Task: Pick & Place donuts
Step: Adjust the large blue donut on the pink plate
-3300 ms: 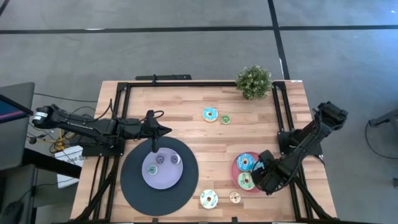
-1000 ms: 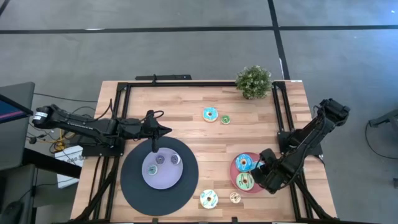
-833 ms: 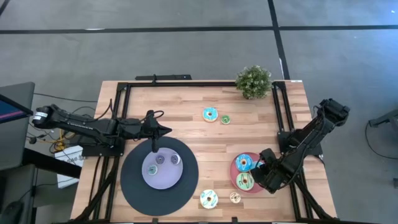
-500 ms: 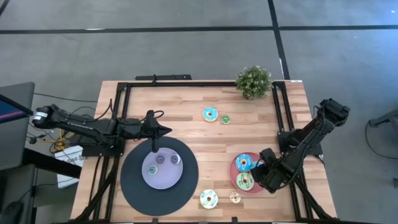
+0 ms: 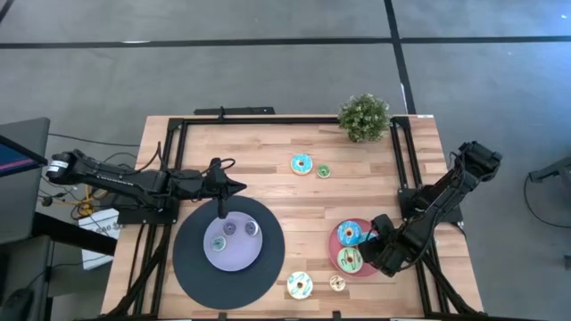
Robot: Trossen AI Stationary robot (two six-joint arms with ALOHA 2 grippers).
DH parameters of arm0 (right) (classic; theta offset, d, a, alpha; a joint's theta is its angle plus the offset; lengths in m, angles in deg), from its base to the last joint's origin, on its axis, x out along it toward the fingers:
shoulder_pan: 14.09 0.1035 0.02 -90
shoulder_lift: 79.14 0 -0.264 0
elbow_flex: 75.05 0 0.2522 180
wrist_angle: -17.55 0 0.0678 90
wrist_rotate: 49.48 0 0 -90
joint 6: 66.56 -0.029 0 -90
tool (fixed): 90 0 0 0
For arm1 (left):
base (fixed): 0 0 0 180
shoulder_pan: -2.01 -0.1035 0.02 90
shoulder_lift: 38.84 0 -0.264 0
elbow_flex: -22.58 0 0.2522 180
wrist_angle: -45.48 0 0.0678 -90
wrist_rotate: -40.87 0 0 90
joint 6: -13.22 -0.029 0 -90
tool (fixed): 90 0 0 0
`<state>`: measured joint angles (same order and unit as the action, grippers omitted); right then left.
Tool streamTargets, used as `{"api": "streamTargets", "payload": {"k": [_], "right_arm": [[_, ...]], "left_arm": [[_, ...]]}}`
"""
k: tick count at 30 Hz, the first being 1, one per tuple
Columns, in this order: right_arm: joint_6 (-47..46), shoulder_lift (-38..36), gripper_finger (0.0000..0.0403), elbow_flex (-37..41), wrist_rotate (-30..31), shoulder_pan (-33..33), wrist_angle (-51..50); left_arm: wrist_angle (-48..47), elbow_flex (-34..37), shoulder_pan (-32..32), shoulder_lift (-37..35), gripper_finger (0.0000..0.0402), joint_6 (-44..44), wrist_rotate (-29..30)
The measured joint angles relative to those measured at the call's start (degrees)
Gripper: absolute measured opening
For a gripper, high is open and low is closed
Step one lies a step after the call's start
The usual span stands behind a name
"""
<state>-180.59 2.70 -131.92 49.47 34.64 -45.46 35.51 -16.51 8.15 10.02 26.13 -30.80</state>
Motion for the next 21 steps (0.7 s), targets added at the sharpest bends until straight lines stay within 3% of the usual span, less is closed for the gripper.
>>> {"api": "streamTargets", "payload": {"k": [7, 15, 21], "right_arm": [[0.0, 0.0, 0.0012, 0.0, 0.0, 0.0, 0.0], [0.0, 0.0, 0.0022, 0.0, 0.0, 0.0, 0.0], [-0.1, -0.2, 0.0005, -1.6, 0.0, 0.0, -1.7]], "left_arm": [[0.0, 0.0, 0.0, 0.0, 0.0000, 0.0, 0.0], [0.0, 0.0, 0.0, 0.0, 0.0000, 0.0, 0.0], [0.0, 0.0, 0.0, 0.0, 0.0000, 0.0, 0.0]]}}
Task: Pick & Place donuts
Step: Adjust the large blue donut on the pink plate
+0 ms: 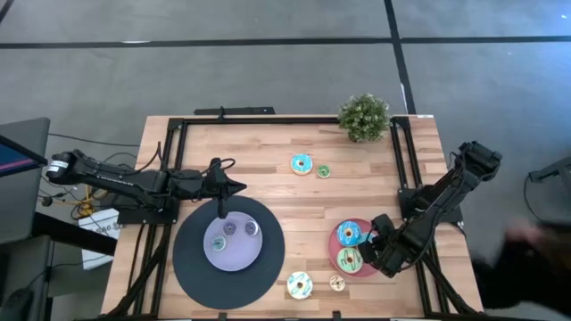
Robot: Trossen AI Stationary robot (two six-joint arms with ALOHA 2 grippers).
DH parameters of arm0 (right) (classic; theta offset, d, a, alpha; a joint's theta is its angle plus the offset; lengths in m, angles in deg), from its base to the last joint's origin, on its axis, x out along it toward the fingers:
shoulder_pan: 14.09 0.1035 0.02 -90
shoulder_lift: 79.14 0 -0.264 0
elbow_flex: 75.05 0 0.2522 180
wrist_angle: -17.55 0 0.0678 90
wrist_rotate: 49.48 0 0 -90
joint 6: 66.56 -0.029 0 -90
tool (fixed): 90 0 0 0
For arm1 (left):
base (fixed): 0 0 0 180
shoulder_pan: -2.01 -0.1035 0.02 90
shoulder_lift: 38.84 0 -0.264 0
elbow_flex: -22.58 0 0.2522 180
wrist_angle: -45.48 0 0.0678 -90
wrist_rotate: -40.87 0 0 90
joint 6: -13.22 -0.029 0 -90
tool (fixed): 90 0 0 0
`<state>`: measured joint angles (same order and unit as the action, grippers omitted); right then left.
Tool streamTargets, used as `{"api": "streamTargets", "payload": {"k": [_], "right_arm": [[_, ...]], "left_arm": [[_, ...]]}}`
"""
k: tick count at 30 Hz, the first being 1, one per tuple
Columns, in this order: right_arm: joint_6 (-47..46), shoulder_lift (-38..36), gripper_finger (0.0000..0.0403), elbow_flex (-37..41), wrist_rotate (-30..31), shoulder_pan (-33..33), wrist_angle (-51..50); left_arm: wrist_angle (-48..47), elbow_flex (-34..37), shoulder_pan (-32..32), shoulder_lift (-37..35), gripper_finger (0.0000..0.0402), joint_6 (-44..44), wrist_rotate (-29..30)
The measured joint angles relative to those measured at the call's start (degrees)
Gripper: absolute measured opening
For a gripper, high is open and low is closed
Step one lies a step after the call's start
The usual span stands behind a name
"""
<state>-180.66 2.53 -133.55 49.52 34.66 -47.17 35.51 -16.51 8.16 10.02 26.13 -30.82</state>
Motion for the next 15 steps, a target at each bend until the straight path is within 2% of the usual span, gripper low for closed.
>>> {"api": "streamTargets", "payload": {"k": [5, 15], "right_arm": [[0.1, 0.0, 0.0006, -2.4, 0.0, 0.0, -4.5], [0.0, 0.0, 0.0007, -3.2, -1.6, 0.0, -5.0]], "left_arm": [[0.0, 0.0, 0.0, 0.0, 0.0000, 0.0, 0.0], [0.0, 0.0, 0.0, 0.0, 0.0000, 0.0, 0.0]]}}
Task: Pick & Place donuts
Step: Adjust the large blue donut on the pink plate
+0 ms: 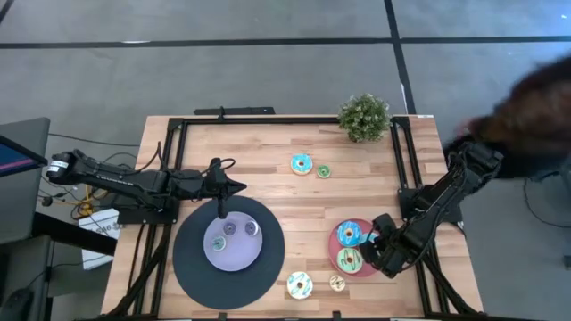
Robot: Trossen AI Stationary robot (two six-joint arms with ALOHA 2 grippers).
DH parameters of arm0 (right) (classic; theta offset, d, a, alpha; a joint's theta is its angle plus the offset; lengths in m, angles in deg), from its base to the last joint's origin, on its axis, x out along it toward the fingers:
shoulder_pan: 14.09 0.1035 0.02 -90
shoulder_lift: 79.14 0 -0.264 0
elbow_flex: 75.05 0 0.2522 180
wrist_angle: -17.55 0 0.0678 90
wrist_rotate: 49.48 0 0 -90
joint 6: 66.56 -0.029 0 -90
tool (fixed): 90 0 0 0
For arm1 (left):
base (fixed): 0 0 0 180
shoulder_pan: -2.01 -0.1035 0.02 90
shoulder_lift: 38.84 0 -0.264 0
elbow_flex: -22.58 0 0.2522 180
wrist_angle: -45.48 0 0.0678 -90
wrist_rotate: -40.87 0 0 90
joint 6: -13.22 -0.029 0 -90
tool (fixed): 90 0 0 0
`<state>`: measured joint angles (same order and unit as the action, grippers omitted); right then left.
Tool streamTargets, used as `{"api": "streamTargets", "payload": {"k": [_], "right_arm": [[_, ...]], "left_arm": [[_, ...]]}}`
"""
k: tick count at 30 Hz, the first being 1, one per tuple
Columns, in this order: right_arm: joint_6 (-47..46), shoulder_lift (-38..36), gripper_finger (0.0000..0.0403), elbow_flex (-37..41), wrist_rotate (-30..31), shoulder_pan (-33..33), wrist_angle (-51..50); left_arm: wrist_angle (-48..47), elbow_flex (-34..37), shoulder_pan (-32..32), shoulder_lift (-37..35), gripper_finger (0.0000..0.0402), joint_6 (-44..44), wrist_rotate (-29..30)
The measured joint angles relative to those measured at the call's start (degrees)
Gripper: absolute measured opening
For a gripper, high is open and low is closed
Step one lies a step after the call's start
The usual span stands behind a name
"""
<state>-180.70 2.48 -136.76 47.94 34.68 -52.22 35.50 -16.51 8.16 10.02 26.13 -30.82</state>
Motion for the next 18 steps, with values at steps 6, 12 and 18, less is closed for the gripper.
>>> {"api": "streamTargets", "payload": {"k": [6, 12, 18], "right_arm": [[-0.9, 0.0, 0.0008, 0.0, 0.0, 0.0, -0.4], [-1.2, 0.0, 0.0008, 0.0, 0.0, 0.0, -0.7], [-1.3, 0.1, 0.0008, 0.0, 0.0, 0.0, -0.9]], "left_arm": [[0.0, 0.0, 0.0, 0.0, 0.0000, 0.0, 0.0], [0.0, 0.0, 0.0, 0.0, 0.0000, 0.0, 0.0], [0.0, 0.0, 0.0, 0.0, 0.0000, 0.2, 0.0]]}}
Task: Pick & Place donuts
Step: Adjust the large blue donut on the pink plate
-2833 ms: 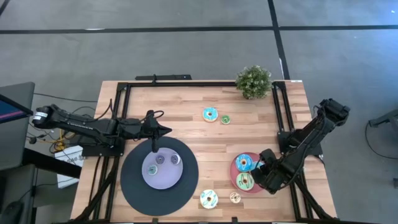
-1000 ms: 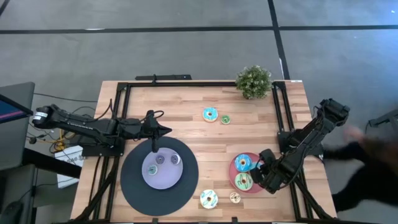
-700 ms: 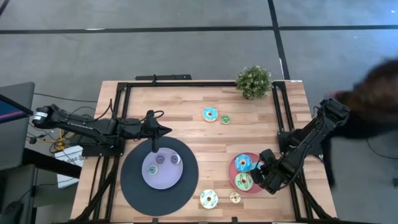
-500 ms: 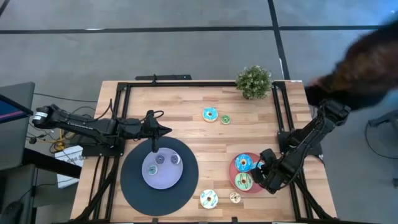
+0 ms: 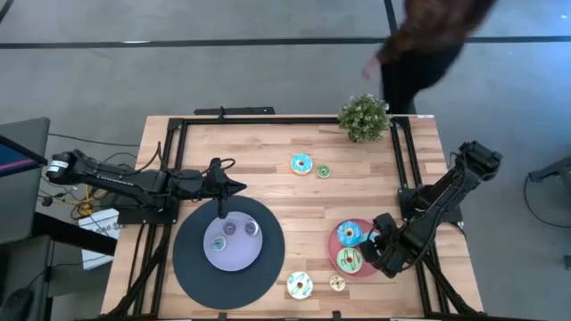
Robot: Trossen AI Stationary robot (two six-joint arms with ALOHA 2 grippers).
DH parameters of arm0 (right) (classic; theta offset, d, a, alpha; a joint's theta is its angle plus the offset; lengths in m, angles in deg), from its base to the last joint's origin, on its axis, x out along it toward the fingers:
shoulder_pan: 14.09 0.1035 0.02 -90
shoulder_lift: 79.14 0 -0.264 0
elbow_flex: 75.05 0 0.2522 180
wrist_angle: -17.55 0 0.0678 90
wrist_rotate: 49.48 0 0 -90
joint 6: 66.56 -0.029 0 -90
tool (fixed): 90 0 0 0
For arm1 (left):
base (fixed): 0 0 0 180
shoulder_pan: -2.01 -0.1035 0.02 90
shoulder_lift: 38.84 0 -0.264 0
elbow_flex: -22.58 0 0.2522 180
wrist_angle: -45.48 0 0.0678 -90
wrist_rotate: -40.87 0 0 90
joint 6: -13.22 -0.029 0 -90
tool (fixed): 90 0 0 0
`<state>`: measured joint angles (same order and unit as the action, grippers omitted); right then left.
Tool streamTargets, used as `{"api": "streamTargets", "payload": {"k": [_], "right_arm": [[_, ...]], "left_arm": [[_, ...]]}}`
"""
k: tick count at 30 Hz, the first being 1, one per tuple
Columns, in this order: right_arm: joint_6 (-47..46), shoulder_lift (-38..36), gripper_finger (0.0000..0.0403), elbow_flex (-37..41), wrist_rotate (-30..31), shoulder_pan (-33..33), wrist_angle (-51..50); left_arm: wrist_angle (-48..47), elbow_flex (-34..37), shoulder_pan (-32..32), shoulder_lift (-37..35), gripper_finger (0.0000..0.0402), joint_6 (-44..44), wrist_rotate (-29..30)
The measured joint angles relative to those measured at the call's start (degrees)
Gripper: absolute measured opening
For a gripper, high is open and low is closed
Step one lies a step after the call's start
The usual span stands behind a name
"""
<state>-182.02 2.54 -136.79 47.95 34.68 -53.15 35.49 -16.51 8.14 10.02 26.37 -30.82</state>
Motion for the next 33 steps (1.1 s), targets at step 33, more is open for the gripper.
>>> {"api": "streamTargets", "payload": {"k": [33], "right_arm": [[1.9, 0.1, 0.0063, 0.0, 0.5, 0.0, 1.9]], "left_arm": [[0.0, 0.0, 0.0, 0.0, 0.0000, 0.0, -1.5]]}}
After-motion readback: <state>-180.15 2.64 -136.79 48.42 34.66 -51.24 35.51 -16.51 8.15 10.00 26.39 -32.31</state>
